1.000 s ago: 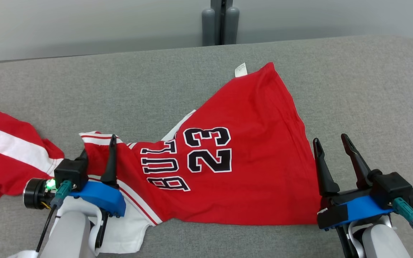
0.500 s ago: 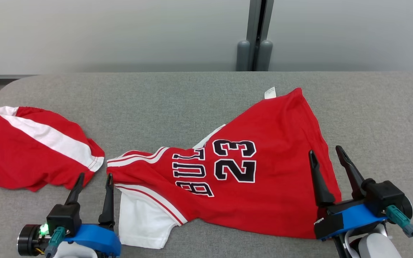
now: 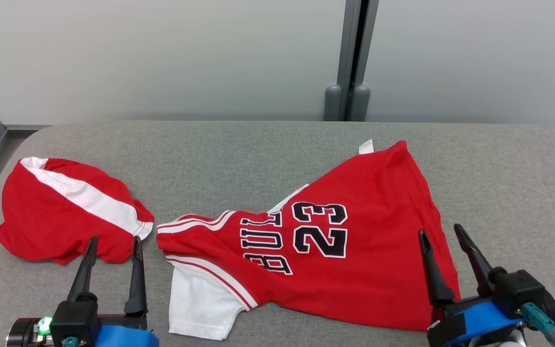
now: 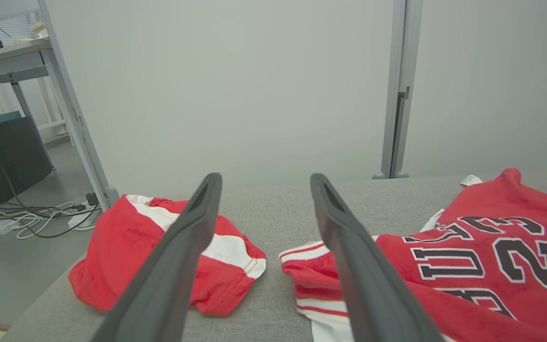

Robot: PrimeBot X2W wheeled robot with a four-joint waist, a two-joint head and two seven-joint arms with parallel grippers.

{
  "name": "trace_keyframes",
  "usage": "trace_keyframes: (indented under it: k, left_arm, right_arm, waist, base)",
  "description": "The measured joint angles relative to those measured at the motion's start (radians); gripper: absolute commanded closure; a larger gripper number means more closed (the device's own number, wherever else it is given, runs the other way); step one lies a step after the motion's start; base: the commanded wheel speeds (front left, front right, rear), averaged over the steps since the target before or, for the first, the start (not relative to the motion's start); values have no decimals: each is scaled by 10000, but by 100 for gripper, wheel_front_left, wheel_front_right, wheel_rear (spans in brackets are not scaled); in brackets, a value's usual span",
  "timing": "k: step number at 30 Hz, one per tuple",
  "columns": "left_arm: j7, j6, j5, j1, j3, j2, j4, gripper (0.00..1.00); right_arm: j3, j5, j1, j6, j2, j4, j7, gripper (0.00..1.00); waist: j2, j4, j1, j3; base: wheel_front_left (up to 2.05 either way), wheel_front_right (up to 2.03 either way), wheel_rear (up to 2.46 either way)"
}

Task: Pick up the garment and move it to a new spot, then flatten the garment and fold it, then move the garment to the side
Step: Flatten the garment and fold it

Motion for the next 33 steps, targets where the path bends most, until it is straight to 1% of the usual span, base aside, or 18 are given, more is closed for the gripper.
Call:
trace_keyframes:
  k: [5, 7, 18, 33]
  left_arm:
    - [-2, 36, 127, 157, 27, -44, -221, 0]
    - [0, 36, 136, 221, 59, -50, -249, 0]
    - [-2, -52, 136, 391, 98, -67, -38, 0]
    - [0, 35, 151, 322, 63, -17, 552, 0]
  right_arm:
    - [-623, -58, 715, 0, 0, -215, -2, 0]
    - [-706, -29, 904, 0, -2, -274, 0, 0]
    - [-640, 31, 1019, 0, 0, -297, 0, 0]
    - [-702, 27, 1000, 0, 0, -176, 0, 0]
  waist:
    - [0, -24, -1, -180]
    - [0, -81, 0, -201]
    - [0, -424, -1, -282]
    - [0, -458, 1, -208]
  base:
    - [0, 0, 0]
    - [0, 0, 0]
    - [0, 0, 0]
    - [0, 0, 0]
